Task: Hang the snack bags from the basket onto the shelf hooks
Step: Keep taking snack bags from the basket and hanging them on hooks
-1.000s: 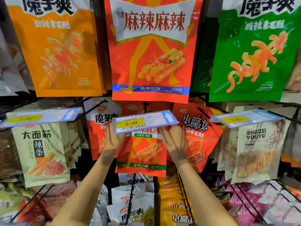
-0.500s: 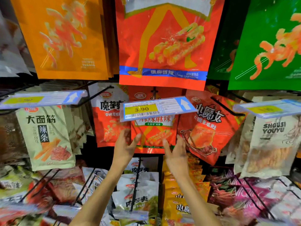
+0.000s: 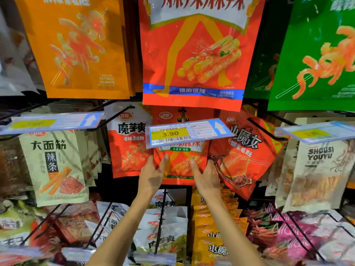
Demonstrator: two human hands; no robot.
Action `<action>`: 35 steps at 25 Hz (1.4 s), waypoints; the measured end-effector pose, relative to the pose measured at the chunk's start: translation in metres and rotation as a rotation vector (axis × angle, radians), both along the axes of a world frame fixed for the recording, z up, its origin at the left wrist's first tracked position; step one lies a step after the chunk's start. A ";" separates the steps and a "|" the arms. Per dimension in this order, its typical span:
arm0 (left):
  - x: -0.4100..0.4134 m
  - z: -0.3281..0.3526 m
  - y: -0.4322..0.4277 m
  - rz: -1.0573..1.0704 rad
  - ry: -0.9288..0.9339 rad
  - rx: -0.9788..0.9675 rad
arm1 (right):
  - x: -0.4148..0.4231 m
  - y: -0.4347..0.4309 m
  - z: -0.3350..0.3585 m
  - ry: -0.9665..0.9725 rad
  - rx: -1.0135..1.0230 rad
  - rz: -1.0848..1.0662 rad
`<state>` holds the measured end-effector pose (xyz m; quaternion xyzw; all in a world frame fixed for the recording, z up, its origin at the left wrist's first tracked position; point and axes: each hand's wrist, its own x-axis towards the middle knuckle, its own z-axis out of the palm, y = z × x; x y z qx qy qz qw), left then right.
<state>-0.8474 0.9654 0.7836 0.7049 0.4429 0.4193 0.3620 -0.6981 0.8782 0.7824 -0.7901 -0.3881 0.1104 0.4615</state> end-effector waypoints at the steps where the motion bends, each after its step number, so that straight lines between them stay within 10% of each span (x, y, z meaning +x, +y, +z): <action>1: -0.002 0.002 0.001 0.028 0.043 0.041 | 0.000 0.000 0.001 -0.004 -0.011 -0.001; 18: -0.018 -0.009 -0.013 -0.120 0.022 -0.143 | 0.003 -0.024 0.005 -0.035 -0.144 0.078; 29: -0.063 0.006 -0.042 0.118 0.868 0.282 | -0.003 -0.063 0.041 -0.639 -0.660 0.196; 35: -0.072 0.017 -0.095 0.120 0.976 0.485 | -0.007 -0.114 0.053 -0.747 -0.474 0.228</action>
